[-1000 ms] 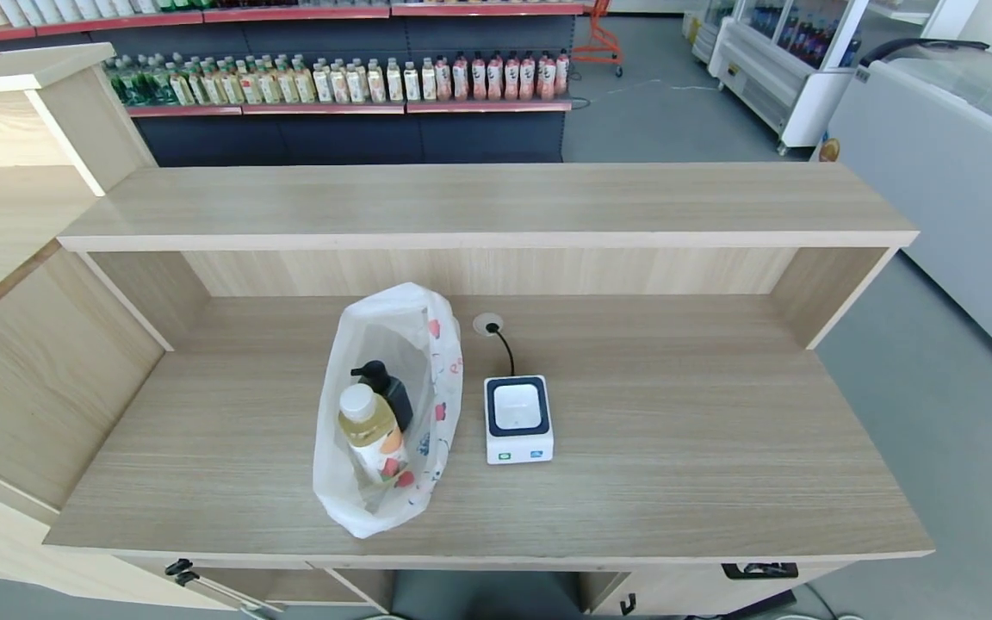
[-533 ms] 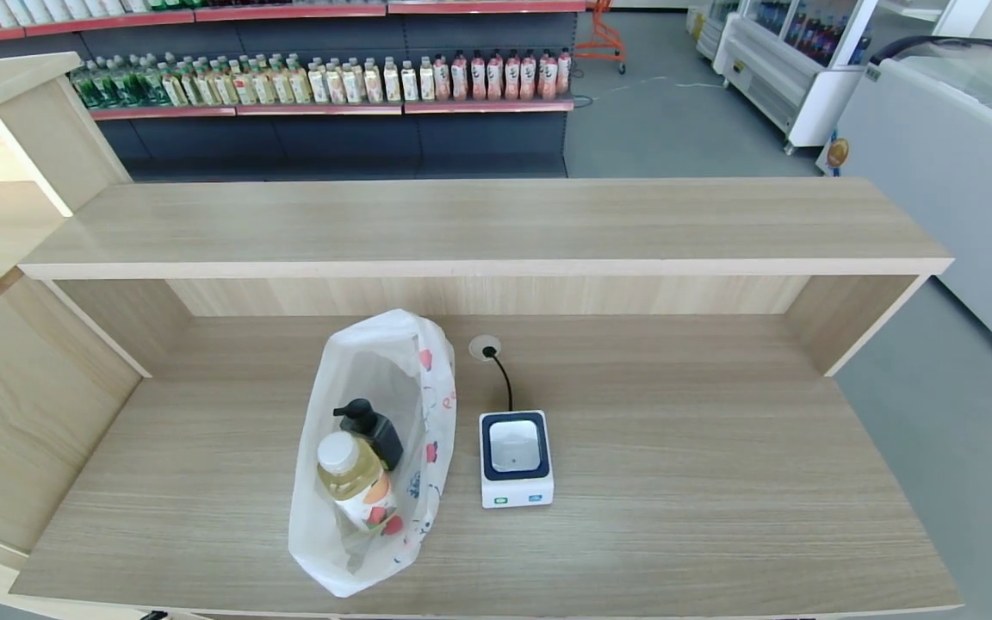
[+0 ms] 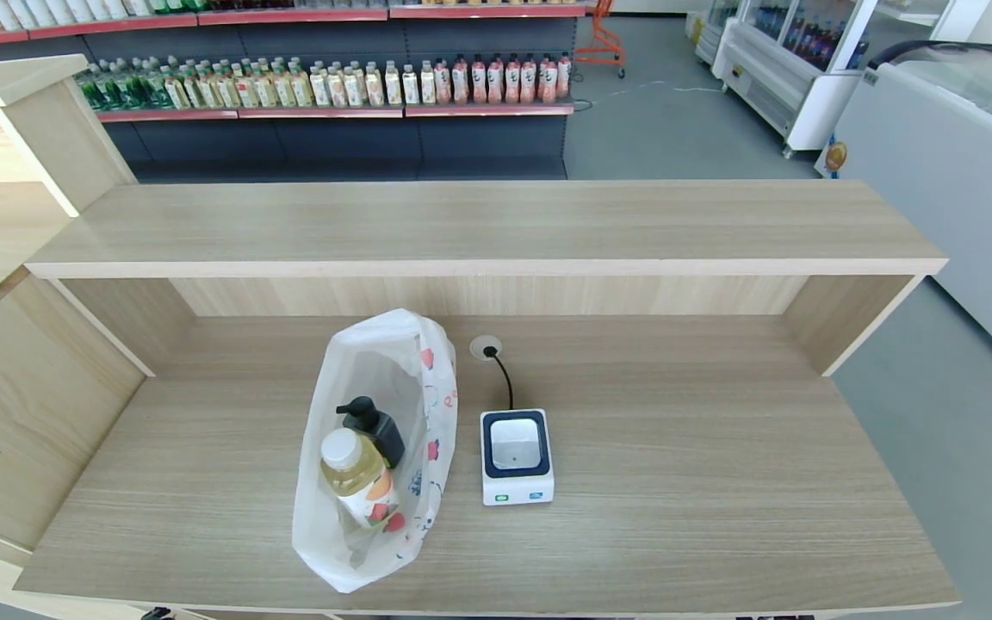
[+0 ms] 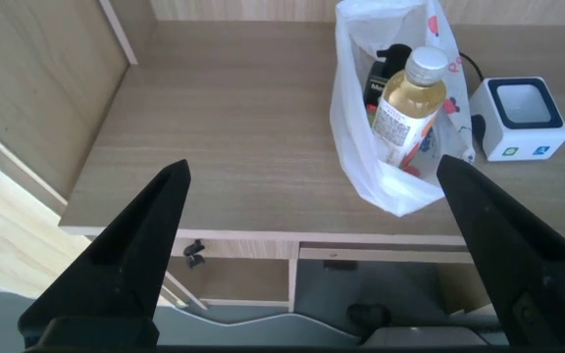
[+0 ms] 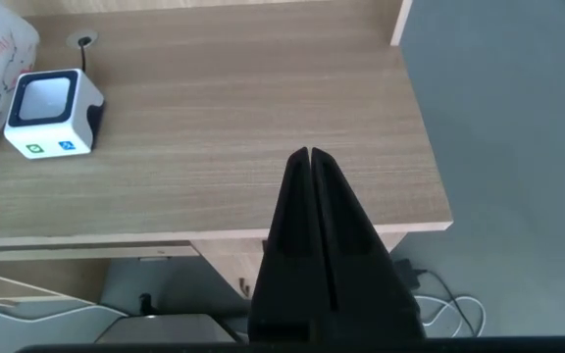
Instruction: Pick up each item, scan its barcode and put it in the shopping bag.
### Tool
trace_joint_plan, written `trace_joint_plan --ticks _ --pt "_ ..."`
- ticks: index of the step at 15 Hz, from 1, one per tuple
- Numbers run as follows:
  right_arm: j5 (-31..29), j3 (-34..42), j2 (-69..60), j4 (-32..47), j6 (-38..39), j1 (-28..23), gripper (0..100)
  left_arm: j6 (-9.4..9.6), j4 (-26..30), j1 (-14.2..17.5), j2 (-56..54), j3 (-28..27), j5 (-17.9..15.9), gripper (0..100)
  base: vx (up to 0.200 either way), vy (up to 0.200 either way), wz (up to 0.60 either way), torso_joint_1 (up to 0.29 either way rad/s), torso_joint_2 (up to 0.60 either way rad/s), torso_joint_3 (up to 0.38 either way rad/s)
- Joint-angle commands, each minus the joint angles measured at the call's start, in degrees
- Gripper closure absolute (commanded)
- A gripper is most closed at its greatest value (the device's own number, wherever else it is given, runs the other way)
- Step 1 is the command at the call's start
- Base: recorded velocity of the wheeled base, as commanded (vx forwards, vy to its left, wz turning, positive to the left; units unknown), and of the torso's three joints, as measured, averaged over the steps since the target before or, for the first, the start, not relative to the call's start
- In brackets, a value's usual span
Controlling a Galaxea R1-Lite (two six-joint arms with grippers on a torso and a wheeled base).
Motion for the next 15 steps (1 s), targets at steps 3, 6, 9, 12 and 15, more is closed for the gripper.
trace_joint_plan --ticks 3,6,9,12,15 --pt "0.01 0.01 0.11 -0.01 -0.02 0.0 100 -0.01 0.02 0.02 -0.02 0.01 0.01 0 0.0 0.0 0.0 0.0 0.0 0.0" --pt "0.01 0.01 0.11 -0.01 -0.02 0.0 100 -0.01 0.02 0.02 -0.02 0.01 0.01 0 0.0 0.0 0.0 0.0 0.0 0.0" --pt "0.01 0.01 0.11 -0.01 -0.02 0.0 100 -0.01 0.02 0.02 -0.02 0.01 0.01 0 0.0 0.0 0.0 0.0 0.0 0.0" --pt "0.01 0.01 0.11 -0.01 -0.02 0.0 100 -0.01 0.02 0.02 -0.02 0.01 0.01 0 0.0 0.0 0.0 0.0 0.0 0.0" --pt "0.01 0.01 0.11 -0.01 -0.02 0.0 100 -0.01 0.02 0.02 -0.02 0.01 0.01 0 0.0 0.0 0.0 0.0 0.0 0.0"
